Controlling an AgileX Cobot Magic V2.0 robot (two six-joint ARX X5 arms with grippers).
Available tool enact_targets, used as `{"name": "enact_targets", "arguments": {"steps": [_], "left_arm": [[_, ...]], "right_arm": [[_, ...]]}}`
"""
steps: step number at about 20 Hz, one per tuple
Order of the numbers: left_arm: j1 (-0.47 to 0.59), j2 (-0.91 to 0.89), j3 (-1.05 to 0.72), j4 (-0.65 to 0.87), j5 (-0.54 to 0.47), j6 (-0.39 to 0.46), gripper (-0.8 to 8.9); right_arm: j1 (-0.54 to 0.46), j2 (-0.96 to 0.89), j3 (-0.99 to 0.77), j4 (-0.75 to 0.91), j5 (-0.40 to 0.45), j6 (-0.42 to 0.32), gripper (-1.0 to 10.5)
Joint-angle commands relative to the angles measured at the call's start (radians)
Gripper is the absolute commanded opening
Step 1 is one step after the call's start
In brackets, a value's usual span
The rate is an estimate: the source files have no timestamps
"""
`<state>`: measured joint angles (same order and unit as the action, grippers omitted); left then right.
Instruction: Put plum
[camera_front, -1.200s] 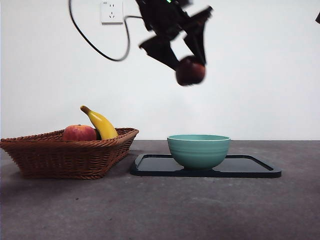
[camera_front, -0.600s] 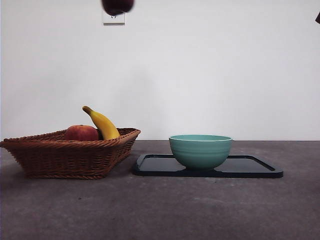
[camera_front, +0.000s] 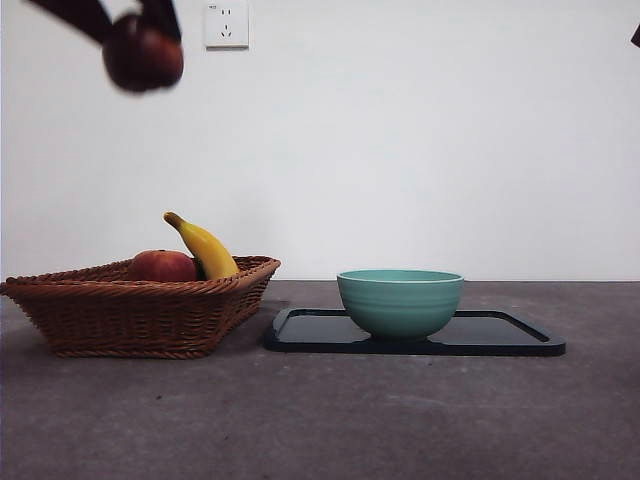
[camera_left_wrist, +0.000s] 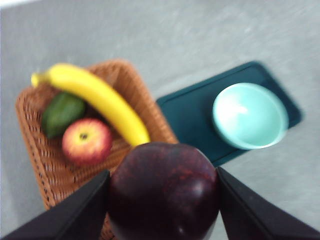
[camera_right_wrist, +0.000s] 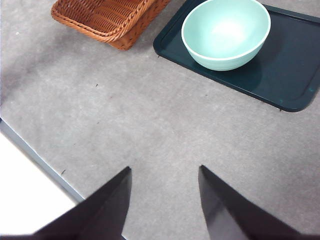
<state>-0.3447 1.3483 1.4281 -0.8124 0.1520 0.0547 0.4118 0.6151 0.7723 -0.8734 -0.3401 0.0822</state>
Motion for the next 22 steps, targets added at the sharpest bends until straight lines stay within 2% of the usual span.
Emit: {"name": "enact_targets", "arguments": {"steps": [1, 6, 10, 22], "left_arm": [[0.014, 0.011, -0.084, 0.083, -0.003, 0.001, 2.46], [0.038, 0.012, -0.338, 0.377, -0.003, 0.009, 2.46], [0.056, 0.026, -0.455, 0.541, -0.008, 0.046, 2.46], [0.069, 0.273, -0.468, 0.68, -0.008, 0.069, 2.47]], "right_arm": [[0.006, 0.003, 0.003, 0.005, -0.001, -0.011, 2.1], [0.006, 0.003, 0.003, 0.002, -0.001, -0.011, 2.1], [0.006, 0.003, 0.003, 0.002, -0.001, -0.006, 2.1], [0.006, 0.003, 0.003, 0.005, 0.0, 0.011, 2.1]]}}
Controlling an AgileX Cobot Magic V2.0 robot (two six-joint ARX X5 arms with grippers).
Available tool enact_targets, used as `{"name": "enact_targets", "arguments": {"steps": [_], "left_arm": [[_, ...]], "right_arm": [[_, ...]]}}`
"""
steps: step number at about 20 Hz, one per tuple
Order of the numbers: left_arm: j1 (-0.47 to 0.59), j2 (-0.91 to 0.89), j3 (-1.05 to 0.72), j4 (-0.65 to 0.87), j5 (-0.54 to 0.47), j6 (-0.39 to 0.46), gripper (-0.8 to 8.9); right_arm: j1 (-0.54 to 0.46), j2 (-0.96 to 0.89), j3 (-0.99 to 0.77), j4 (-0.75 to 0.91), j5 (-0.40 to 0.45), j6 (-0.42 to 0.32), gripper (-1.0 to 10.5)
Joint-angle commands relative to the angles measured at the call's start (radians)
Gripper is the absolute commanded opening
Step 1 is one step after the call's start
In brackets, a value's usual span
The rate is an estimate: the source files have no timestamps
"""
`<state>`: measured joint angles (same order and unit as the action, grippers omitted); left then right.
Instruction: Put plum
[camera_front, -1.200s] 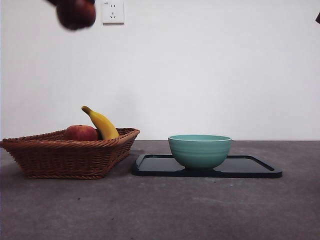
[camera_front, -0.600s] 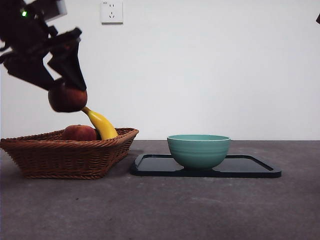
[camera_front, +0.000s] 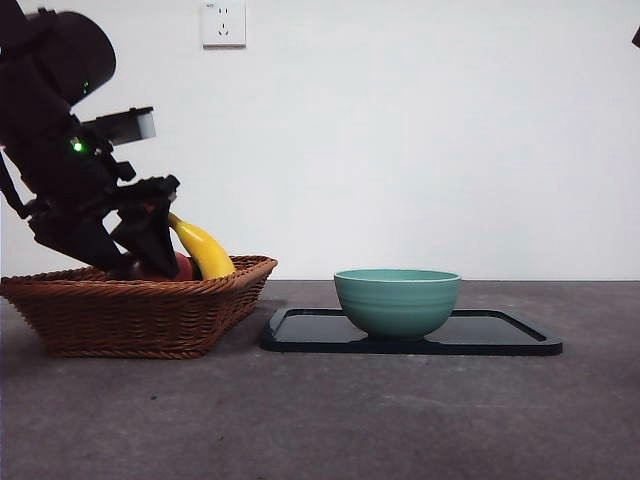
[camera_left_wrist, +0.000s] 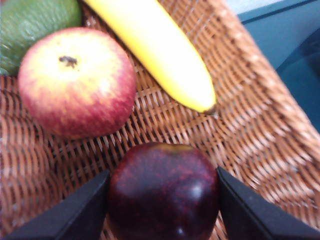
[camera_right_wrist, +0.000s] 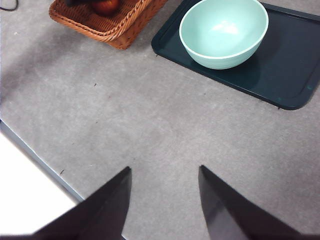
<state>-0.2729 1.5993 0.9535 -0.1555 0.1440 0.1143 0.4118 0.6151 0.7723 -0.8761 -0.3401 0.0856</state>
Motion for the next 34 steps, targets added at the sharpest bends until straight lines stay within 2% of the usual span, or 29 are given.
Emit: {"name": "enact_targets", "arguments": {"steps": [1, 6, 10, 18, 27, 31, 34], "left_arm": [[-0.003, 0.031, 0.006, 0.025, 0.0, 0.012, 2.47], [-0.002, 0.068, 0.006, 0.018, 0.0, 0.013, 2.68], [-0.002, 0.068, 0.006, 0.017, 0.0, 0.0, 3.83], [-0.003, 0.009, 0.007, 0.006, 0.001, -0.033, 3.83], [-0.011, -0.24, 0.007, -0.108, 0.015, -0.048, 3.76], [-0.016, -0.406, 0.007, -0.217, 0.125, -0.056, 3.74], [-0.016, -0.525, 0.007, -0.307, 0.275, -0.074, 3.74]], "right_arm": [[0.006, 0.003, 0.003, 0.008, 0.0, 0.008, 2.1], [0.006, 0.003, 0.003, 0.008, 0.0, 0.008, 2.1], [0.006, 0.003, 0.003, 0.008, 0.0, 0.008, 2.1], [0.006, 0.003, 0.003, 0.009, 0.0, 0.008, 2.1], [0.006, 0.004, 0.003, 0.018, 0.0, 0.007, 2.1], [0.006, 0.004, 0.003, 0.02, 0.0, 0.007, 2.1], [0.006, 0.004, 0.003, 0.023, 0.0, 0.007, 2.1]]}}
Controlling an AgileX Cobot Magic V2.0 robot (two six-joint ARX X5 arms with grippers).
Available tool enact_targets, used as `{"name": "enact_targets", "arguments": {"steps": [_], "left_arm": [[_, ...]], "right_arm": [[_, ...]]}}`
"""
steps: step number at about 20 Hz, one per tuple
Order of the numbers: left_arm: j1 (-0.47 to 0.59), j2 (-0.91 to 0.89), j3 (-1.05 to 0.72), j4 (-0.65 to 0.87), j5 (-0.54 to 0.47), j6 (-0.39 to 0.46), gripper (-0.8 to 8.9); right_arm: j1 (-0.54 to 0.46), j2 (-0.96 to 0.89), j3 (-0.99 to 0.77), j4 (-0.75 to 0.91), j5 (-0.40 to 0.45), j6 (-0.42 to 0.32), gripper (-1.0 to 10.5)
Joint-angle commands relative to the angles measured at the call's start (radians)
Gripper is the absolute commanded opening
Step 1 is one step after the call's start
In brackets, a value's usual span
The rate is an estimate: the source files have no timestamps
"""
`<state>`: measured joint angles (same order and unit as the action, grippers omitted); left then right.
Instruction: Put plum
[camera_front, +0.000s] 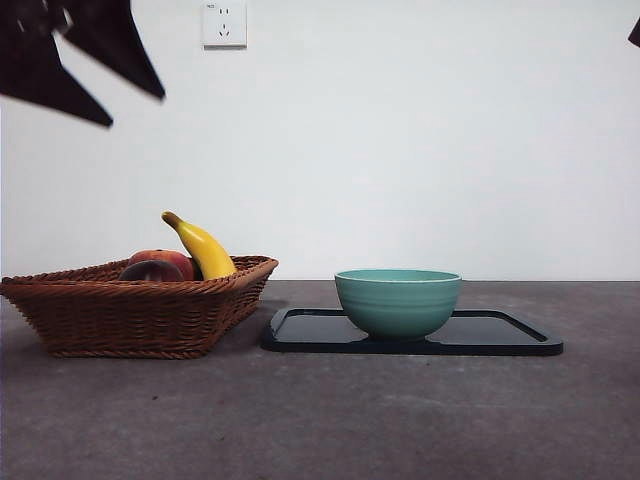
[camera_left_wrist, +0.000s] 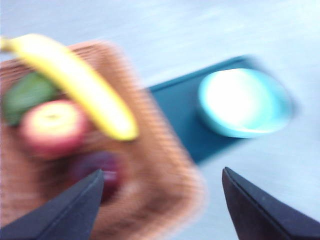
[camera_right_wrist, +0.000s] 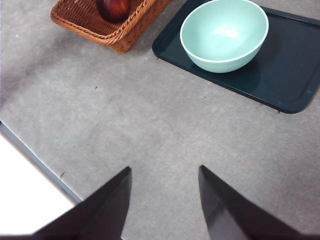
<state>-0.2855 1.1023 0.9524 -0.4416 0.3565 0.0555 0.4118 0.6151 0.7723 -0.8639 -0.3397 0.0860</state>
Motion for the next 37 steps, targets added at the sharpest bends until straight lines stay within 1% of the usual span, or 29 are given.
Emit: {"name": "enact_targets", "arguments": {"steps": [1, 5, 7, 9, 12, 22, 24, 27, 29, 30, 32, 34, 37], "left_arm": [[-0.004, -0.06, 0.008, -0.05, 0.112, -0.016, 3.74], [-0.004, -0.161, 0.008, -0.189, 0.264, -0.016, 3.74], [-0.004, -0.191, 0.008, -0.271, 0.308, -0.01, 3.74], [-0.004, -0.205, 0.008, -0.356, 0.323, 0.02, 3.73], [-0.004, -0.207, 0.008, -0.43, 0.325, 0.066, 3.73], [-0.004, -0.207, 0.008, -0.432, 0.325, 0.068, 3.73], [-0.004, -0.207, 0.008, -0.432, 0.325, 0.067, 3.73], [-0.004, -0.207, 0.008, -0.432, 0.325, 0.068, 3.73], [-0.004, -0.207, 0.008, -0.43, 0.325, 0.068, 3.73], [-0.004, -0.207, 0.008, -0.43, 0.325, 0.068, 3.73], [-0.004, -0.207, 0.008, -0.43, 0.325, 0.067, 3.73], [-0.004, -0.207, 0.008, -0.43, 0.325, 0.067, 3.73], [-0.004, -0.207, 0.008, -0.43, 0.325, 0.067, 3.73]], "right_arm": [[0.006, 0.004, 0.003, 0.011, 0.0, 0.006, 2.1], [0.006, 0.004, 0.003, 0.011, 0.0, 0.007, 2.1], [0.006, 0.004, 0.003, 0.011, 0.0, 0.007, 2.1], [0.006, 0.004, 0.003, 0.011, 0.0, 0.007, 2.1], [0.006, 0.004, 0.003, 0.011, 0.0, 0.007, 2.1], [0.006, 0.004, 0.003, 0.011, 0.0, 0.008, 2.1], [0.005, 0.004, 0.003, 0.017, 0.0, 0.032, 2.1], [0.005, 0.023, 0.006, 0.077, 0.0, 0.145, 2.1], [0.002, 0.069, 0.025, 0.126, 0.006, 0.189, 2.3], [-0.003, 0.106, 0.047, 0.135, 0.024, 0.195, 2.3], [-0.018, 0.196, 0.106, 0.139, 0.058, 0.193, 2.6], [-0.048, 0.319, 0.195, 0.139, 0.06, 0.175, 3.1], [-0.089, 0.507, 0.334, 0.138, 0.06, 0.14, 3.1]]}}
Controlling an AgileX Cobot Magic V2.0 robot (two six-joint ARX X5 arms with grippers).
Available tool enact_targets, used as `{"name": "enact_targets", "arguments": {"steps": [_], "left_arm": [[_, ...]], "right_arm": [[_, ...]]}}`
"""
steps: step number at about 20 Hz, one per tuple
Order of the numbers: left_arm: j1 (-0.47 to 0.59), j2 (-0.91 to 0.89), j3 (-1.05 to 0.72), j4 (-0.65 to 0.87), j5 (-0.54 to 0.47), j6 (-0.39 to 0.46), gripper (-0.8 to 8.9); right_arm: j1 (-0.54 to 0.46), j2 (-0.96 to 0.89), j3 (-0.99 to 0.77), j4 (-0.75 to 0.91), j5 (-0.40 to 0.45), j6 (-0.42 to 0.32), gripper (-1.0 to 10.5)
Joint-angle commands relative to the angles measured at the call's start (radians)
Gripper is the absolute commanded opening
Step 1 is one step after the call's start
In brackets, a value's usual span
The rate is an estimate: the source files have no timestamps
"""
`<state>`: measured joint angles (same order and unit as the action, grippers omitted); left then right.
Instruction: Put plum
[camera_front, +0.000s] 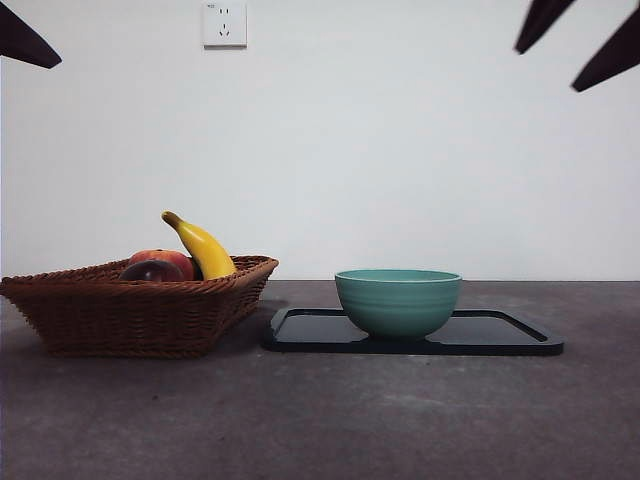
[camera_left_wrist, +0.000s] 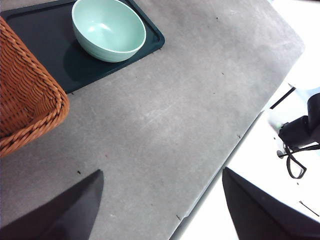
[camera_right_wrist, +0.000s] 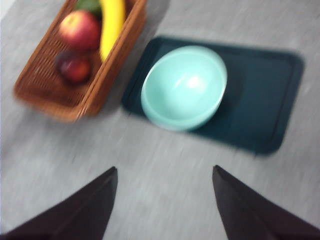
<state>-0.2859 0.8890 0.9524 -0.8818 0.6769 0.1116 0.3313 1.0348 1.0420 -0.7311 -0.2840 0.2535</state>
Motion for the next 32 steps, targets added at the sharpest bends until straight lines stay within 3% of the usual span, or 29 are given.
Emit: {"name": "enact_targets", "arguments": {"steps": [1, 10, 22, 26, 28, 32], "left_arm": [[-0.003, 0.006, 0.008, 0.01, 0.005, 0.011, 3.73], [-0.003, 0.006, 0.008, 0.011, 0.005, 0.011, 3.73], [-0.003, 0.006, 0.008, 0.011, 0.005, 0.011, 3.74], [-0.003, 0.006, 0.008, 0.01, 0.005, 0.011, 3.74], [-0.003, 0.006, 0.008, 0.01, 0.005, 0.011, 3.73], [-0.003, 0.006, 0.008, 0.009, 0.005, 0.011, 3.73]], "right_arm": [[-0.018, 0.149, 0.108, 0.005, 0.004, -0.033, 3.1], [-0.041, 0.574, 0.321, 0.021, 0.005, -0.078, 3.1], [-0.026, 0.822, 0.321, 0.125, 0.012, -0.082, 3.0], [-0.023, 0.845, 0.321, 0.141, 0.032, -0.085, 1.7], [-0.023, 0.845, 0.321, 0.155, 0.031, -0.085, 0.4], [-0.026, 0.835, 0.324, 0.163, 0.031, -0.081, 0.1]]}}
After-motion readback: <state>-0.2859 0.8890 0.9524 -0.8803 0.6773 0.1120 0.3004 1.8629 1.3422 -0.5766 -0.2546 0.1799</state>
